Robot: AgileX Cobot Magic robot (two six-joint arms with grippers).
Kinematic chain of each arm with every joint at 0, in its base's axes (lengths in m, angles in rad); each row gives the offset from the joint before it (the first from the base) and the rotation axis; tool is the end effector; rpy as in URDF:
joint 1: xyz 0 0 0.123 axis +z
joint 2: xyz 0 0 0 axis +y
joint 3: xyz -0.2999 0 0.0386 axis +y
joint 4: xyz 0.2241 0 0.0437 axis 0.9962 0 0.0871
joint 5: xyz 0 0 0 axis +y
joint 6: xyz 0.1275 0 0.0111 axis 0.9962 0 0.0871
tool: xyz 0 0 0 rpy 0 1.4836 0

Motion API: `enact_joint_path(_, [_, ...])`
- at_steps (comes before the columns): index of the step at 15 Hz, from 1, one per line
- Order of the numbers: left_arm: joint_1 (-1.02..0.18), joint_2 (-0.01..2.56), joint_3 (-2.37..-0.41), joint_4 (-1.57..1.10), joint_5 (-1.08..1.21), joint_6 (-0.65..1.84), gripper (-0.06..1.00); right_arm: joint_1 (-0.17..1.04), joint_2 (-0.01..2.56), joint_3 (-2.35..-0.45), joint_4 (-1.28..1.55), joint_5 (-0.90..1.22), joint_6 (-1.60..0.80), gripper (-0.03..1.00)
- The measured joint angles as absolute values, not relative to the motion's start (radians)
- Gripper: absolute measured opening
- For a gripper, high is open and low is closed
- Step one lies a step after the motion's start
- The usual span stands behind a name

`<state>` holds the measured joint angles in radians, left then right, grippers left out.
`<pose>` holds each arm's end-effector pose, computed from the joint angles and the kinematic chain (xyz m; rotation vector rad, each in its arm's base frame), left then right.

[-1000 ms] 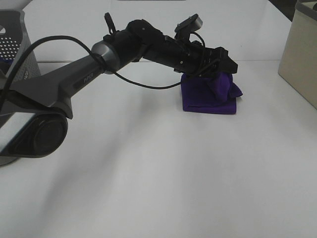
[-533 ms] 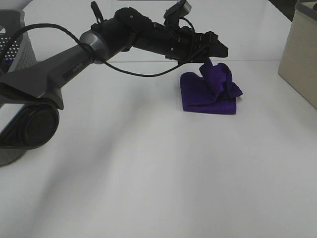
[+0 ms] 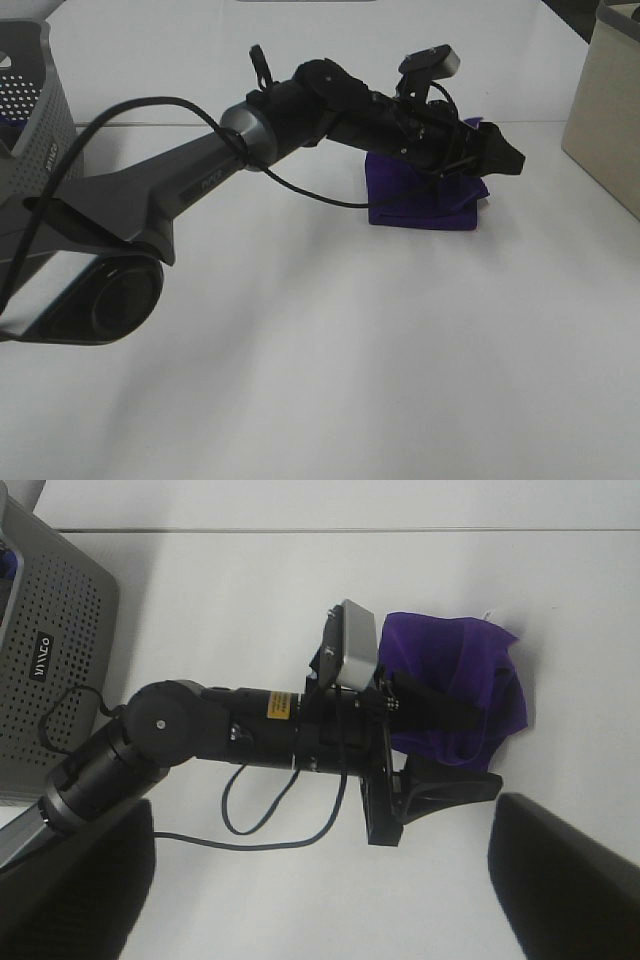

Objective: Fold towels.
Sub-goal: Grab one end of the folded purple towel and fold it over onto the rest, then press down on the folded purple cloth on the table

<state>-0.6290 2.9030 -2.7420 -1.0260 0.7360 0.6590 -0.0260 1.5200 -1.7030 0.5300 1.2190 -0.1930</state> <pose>0.4581 -0.4242 0.1122 0.8198 2.0301 -1.1406 0.3073 0.0528 0.4201 -0.1733 2.4063 0.5982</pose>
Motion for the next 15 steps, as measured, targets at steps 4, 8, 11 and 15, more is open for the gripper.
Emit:
enact_joint_path(4, [-0.644, 2.908, -2.742, -1.05, 0.673, 0.73, 0.65, -0.026, 1.52, -1.703, 0.515, 1.219, -0.193, 0.83])
enact_joint_path(8, [-0.656, 2.908, -2.742, -1.331, 0.586, 0.871, 0.65, -0.026, 1.52, -1.703, 0.513, 1.219, -0.193, 0.83])
enact_joint_path(11, [-0.671, 2.89, -2.742, -1.346, 0.637, 0.966, 0.65, -0.026, 1.52, -1.703, 0.5, 1.219, -0.195, 0.83])
enact_joint_path(15, [-0.505, 2.762, -2.742, -0.881, 0.754, 0.616, 0.65, -0.026, 1.527, -1.703, 0.419, 1.219, -0.202, 0.83])
